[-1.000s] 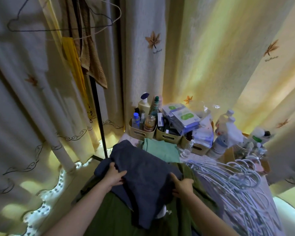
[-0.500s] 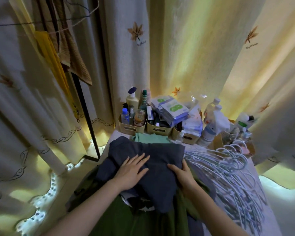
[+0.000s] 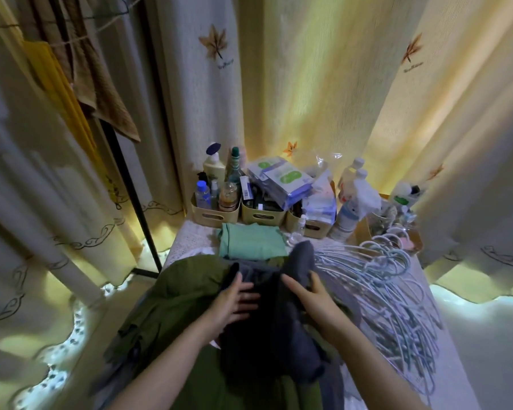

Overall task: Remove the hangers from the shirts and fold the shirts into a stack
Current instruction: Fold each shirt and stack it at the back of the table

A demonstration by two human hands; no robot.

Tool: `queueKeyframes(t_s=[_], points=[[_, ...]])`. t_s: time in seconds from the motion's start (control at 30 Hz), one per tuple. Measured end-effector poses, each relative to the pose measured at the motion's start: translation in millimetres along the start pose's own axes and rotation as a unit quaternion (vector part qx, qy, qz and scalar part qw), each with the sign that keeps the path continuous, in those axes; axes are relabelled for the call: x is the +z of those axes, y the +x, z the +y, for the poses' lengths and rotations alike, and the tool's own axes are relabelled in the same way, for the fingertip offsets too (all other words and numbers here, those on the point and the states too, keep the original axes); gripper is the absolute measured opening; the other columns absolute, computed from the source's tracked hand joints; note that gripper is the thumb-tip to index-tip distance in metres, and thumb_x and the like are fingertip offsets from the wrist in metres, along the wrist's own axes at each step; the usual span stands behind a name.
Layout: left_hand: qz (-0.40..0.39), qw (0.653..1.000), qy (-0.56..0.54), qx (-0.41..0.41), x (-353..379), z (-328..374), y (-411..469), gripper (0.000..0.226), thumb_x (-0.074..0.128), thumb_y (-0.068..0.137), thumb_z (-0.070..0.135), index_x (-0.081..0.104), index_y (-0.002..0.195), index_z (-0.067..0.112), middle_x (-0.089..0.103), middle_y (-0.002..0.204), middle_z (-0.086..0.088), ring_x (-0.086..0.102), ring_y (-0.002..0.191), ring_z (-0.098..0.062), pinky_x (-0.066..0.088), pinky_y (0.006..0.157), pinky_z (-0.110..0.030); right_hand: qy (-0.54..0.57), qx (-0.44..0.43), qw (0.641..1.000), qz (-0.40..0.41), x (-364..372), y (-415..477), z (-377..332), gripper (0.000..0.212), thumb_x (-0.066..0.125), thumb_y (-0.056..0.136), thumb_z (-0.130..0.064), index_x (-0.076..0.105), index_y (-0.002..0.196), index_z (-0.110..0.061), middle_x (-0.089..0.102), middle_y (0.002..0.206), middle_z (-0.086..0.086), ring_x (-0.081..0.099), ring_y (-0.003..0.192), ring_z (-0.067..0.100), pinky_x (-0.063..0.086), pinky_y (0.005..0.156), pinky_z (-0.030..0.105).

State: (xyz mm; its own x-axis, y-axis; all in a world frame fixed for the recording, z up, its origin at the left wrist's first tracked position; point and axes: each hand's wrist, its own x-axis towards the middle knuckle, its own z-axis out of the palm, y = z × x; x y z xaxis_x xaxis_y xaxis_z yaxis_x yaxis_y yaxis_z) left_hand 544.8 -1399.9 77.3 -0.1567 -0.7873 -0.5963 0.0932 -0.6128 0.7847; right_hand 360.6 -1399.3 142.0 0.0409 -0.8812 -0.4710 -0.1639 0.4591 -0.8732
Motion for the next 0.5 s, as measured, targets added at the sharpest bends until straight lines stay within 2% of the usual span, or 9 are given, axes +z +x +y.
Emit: queueKeyframes(t_s=[0.07, 0.1, 0.17, 0.23, 0.3, 0.37, 0.4, 0.43, 0.5], points=[[-0.013, 0.997, -0.080, 0.014, -15, 19, 0, 0.063, 0.024, 0.090, 0.067, 0.062, 0.114, 0.023, 0.072, 0.105, -0.003, 0.069, 0.091, -0.020, 0.054, 0.072, -0.031, 0.009, 0.036, 0.996, -0.080, 27, 6, -4, 0.082, 0.066, 0.086, -0.034, 0.012, 0.147, -0.027, 0.062, 0.078, 0.008, 0.061, 0.049, 0.014, 0.049, 0.042, 0.026], [-0.022, 0.995, -0.095, 0.022, -19, 27, -2, 0.064, 0.032, 0.088, 0.069, 0.066, 0.112, 0.020, 0.072, 0.105, -0.006, 0.070, 0.093, -0.022, 0.056, 0.072, -0.030, -0.025, 0.044, 0.993, -0.109, 38, 8, -2, 0.085, 0.065, 0.087, -0.036, 0.007, 0.148, -0.030, 0.061, 0.076, 0.006, 0.059, 0.044, 0.012, 0.047, 0.038, 0.024], [-0.032, 0.996, -0.068, 0.053, -24, 34, -4, 0.056, 0.062, 0.079, 0.059, 0.068, 0.112, 0.015, 0.072, 0.109, -0.009, 0.069, 0.100, -0.024, 0.056, 0.078, -0.029, -0.126, 0.032, 0.982, -0.139, 51, 12, 10, 0.084, 0.064, 0.087, -0.038, 0.008, 0.149, -0.032, 0.062, 0.093, 0.003, 0.061, 0.055, 0.010, 0.051, 0.045, 0.025], [-0.004, 0.997, -0.014, 0.070, -25, 29, 0, 0.053, 0.077, 0.074, 0.038, 0.063, 0.117, 0.012, 0.072, 0.107, -0.008, 0.070, 0.096, -0.023, 0.056, 0.079, -0.031, -0.201, -0.029, 0.976, -0.078, 54, 14, 31, 0.069, 0.064, 0.088, -0.031, 0.027, 0.145, -0.021, 0.062, 0.111, 0.007, 0.061, 0.083, 0.013, 0.051, 0.071, 0.024], [0.014, 0.997, -0.057, 0.049, -27, 19, 5, 0.038, 0.068, 0.085, 0.022, 0.061, 0.119, 0.005, 0.073, 0.101, -0.010, 0.071, 0.089, -0.023, 0.058, 0.072, -0.031, -0.171, -0.060, 0.982, 0.056, 44, 15, 51, 0.038, 0.065, 0.087, -0.019, 0.053, 0.123, -0.010, 0.065, 0.104, 0.009, 0.063, 0.098, 0.022, 0.045, 0.082, 0.024], [-0.009, 0.991, -0.134, -0.009, -30, 10, 6, 0.031, 0.060, 0.092, 0.022, 0.062, 0.117, 0.004, 0.072, 0.104, -0.014, 0.071, 0.088, -0.026, 0.059, 0.071, -0.033, -0.082, -0.020, 0.986, 0.145, 31, 15, 64, 0.021, 0.065, 0.087, -0.016, 0.057, 0.104, -0.006, 0.065, 0.094, 0.012, 0.063, 0.096, 0.031, 0.048, 0.082, 0.034], [-0.024, 0.986, -0.158, -0.040, -31, 6, 6, 0.032, 0.059, 0.092, 0.025, 0.063, 0.117, 0.005, 0.071, 0.108, -0.016, 0.070, 0.090, -0.028, 0.058, 0.073, -0.034, -0.045, 0.017, 0.987, 0.152, 25, 14, 68, 0.021, 0.065, 0.088, -0.019, 0.056, 0.101, -0.005, 0.064, 0.091, 0.013, 0.063, 0.092, 0.033, 0.050, 0.080, 0.039], [-0.036, 0.982, -0.176, -0.064, -30, 3, 4, 0.035, 0.059, 0.090, 0.028, 0.063, 0.116, 0.005, 0.069, 0.111, -0.017, 0.070, 0.092, -0.030, 0.058, 0.076, -0.036, -0.015, 0.053, 0.989, 0.139, 20, 14, 71, 0.024, 0.065, 0.088, -0.023, 0.055, 0.101, -0.005, 0.062, 0.088, 0.012, 0.062, 0.085, 0.032, 0.050, 0.074, 0.040], [-0.048, 0.975, -0.197, -0.093, -27, -5, 3, 0.041, 0.061, 0.086, 0.032, 0.065, 0.117, 0.004, 0.067, 0.115, -0.018, 0.069, 0.095, -0.032, 0.056, 0.080, -0.038, 0.027, 0.111, 0.990, 0.080, 14, 10, 73, 0.030, 0.063, 0.090, -0.029, 0.054, 0.105, -0.005, 0.058, 0.081, 0.008, 0.056, 0.071, 0.023, 0.044, 0.057, 0.031]])
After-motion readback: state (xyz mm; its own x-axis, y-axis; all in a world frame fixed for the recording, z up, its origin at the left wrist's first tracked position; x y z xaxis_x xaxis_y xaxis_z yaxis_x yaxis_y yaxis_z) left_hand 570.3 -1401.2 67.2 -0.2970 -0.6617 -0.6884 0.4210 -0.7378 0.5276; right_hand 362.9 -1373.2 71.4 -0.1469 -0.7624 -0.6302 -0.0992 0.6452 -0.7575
